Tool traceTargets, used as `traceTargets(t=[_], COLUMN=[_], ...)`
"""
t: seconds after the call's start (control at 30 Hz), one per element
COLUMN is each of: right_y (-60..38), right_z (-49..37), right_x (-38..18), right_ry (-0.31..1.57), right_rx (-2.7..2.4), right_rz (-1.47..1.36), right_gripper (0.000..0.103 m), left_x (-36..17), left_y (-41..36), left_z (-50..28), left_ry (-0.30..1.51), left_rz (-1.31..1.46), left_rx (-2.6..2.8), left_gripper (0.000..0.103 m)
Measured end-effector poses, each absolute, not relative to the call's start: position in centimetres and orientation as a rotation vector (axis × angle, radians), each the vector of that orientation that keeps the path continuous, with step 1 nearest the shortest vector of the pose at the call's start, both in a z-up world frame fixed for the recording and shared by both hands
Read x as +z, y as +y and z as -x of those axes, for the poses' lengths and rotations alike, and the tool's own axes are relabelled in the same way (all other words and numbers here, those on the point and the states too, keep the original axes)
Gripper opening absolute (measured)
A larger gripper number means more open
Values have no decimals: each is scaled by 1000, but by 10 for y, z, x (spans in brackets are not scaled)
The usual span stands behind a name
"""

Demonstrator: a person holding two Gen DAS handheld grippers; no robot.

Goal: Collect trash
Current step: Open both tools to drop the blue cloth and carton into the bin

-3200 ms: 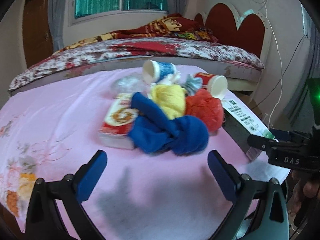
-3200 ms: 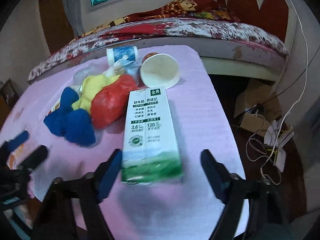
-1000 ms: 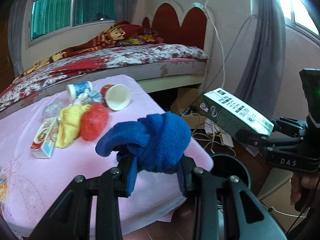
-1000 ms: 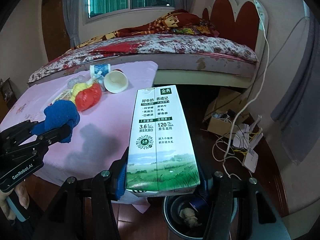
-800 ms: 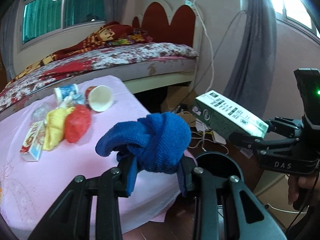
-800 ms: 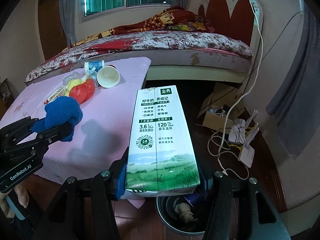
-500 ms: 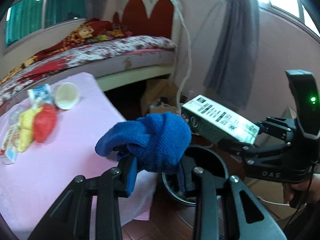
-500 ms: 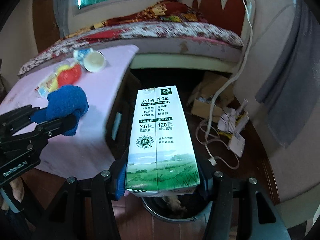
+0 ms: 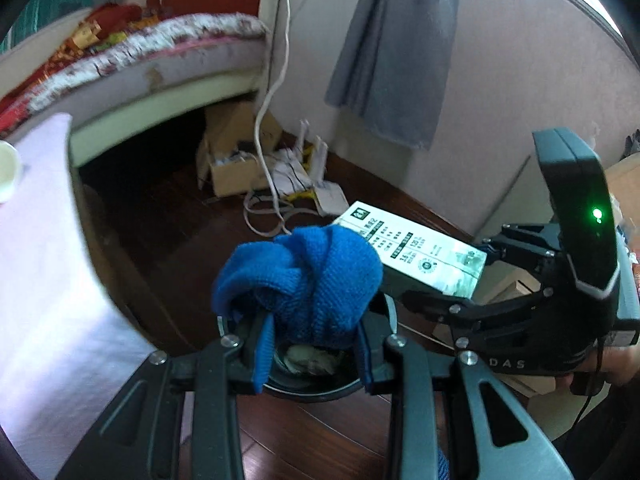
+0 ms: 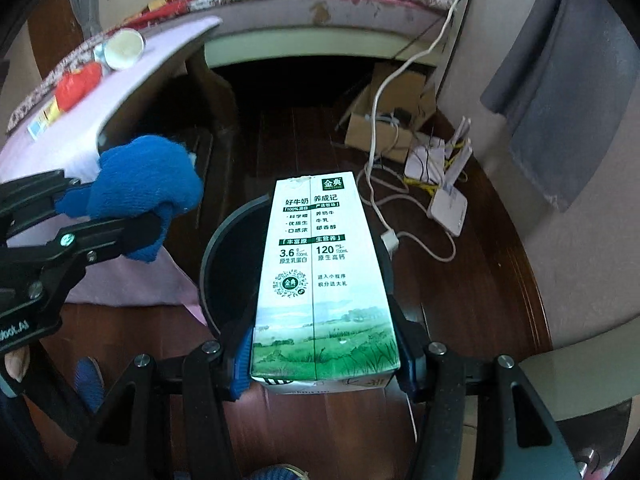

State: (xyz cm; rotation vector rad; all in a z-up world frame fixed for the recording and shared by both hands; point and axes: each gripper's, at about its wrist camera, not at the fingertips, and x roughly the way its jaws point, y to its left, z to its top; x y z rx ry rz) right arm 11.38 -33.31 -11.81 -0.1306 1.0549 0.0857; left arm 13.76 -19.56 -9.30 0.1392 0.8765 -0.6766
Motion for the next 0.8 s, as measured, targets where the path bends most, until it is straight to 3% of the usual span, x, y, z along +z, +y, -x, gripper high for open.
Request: traceTargets(t=[0.4, 0.47, 0.5, 0.53, 0.57, 0.7, 0.8], right_y=[-325, -320, -317, -316, -317, -332, -345], right_z=[-129, -134, -137, -140, -141, -145, -147], right_x=[-168, -173, -175, -178, -179, -168, -160], right_ry=[1185, 1198, 1205, 1214, 1210, 1192, 1192], right_rx=[136, 134, 124, 90, 62, 16, -21], right_rz=[218, 246, 272, 325, 355, 320, 263], right_gripper=[58, 60, 64, 83, 97, 97, 97], left_x=[-154, -158, -160, -160, -160, -158, -153], left_y=[-208, -206, -204, -200, -197, -192, -190], left_z=[-163, -167, -169, -171, -171, -174, -171], left_ry=[1034, 1043, 1042, 1043, 1035, 1024, 1007], left_rz=[-120, -108, -105, -99, -87, -96, -109], left_rx=[-722, -714, -689, -670, -668, -616, -593], left_gripper=[37, 49, 69, 85, 86, 87, 93])
